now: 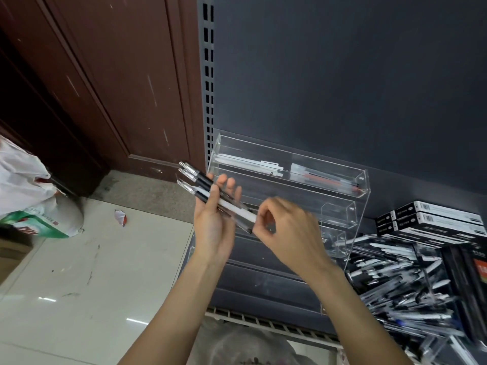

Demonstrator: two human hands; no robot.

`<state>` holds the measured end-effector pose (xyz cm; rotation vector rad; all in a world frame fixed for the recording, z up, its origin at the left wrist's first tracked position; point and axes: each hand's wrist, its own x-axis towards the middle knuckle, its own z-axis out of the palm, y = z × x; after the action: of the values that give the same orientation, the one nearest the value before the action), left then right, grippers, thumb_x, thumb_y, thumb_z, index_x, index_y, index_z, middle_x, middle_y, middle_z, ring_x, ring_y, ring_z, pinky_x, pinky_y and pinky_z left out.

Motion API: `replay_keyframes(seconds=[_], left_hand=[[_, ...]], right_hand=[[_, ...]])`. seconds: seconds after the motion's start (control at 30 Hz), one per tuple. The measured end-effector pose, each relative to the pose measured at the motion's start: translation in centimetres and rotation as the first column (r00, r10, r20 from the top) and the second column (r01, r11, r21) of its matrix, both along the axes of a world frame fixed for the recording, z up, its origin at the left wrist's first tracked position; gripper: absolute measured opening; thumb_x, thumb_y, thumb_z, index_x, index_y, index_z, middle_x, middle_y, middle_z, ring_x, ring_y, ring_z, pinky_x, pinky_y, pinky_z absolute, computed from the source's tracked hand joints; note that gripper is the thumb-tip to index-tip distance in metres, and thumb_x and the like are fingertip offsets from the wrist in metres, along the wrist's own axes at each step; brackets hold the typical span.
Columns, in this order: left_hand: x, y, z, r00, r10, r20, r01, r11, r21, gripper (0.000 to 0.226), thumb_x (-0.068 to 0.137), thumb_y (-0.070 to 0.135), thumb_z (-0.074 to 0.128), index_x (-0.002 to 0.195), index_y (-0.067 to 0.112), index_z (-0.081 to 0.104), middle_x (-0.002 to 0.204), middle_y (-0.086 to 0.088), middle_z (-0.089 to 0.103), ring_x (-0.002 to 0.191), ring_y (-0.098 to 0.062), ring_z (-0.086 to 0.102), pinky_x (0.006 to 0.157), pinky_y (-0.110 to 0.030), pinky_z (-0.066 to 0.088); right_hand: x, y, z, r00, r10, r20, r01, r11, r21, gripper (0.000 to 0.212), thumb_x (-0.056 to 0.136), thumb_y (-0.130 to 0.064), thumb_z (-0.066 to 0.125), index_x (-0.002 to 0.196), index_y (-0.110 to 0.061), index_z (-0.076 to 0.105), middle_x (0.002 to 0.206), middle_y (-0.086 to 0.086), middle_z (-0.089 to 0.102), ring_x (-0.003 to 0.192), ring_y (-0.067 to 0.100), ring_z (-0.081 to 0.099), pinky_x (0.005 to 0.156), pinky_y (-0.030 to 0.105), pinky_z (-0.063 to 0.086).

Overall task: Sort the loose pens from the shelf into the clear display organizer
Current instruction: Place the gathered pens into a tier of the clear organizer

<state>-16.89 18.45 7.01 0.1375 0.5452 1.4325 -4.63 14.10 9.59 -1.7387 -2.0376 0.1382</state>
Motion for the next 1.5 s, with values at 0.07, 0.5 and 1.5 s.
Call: replay_keyframes(seconds=[0.07,0.5,1.5], left_hand=[[0.5,-0.2,0.0,0.999,-0.014,-0.041,0.015,1.000,0.010,0.020,0.101,0.008,0.036,0.117,0.013,0.047,0.091,0.002,0.062,0.089,-0.012,0.063,0.096,-0.033,0.050],[-2.3,1.2,-1.2,0.999,0.007,-0.052,-0.012,0.995,-0.101,0.021,0.101,0.008,0.036,0.108,0.014,0.055,0.096,-0.002,0.070,0.093,-0.016,0.069,0.088,-0.036,0.055],[0.7,-0.5,-0.6,0.991,-0.105,-0.083,0.098,0.992,-0.078,0.023,0.101,0.009,0.035,0.113,0.012,0.054,0.109,-0.005,0.071,0.110,-0.020,0.064,0.092,-0.035,0.053]], right_hand=[[0.1,0.0,-0.1,0.996,0.056,-0.074,-0.059,0.997,-0.043,0.009,0.082,-0.025,0.070,0.085,-0.018,0.064,0.072,-0.010,0.065,0.058,0.007,0.059,0.051,0.020,0.047],[8.1,7.5,3.4,0.962,-0.152,0.228,0.119,0.981,0.155,0.004,0.083,-0.014,0.069,0.081,-0.015,0.066,0.079,-0.001,0.063,0.073,0.018,0.059,0.055,0.029,0.047],[4.7,8.1,2.8,0.988,0.109,-0.111,-0.094,0.987,0.133,0.015,0.092,-0.017,0.060,0.102,-0.016,0.071,0.092,-0.008,0.071,0.074,0.008,0.064,0.067,0.022,0.050]])
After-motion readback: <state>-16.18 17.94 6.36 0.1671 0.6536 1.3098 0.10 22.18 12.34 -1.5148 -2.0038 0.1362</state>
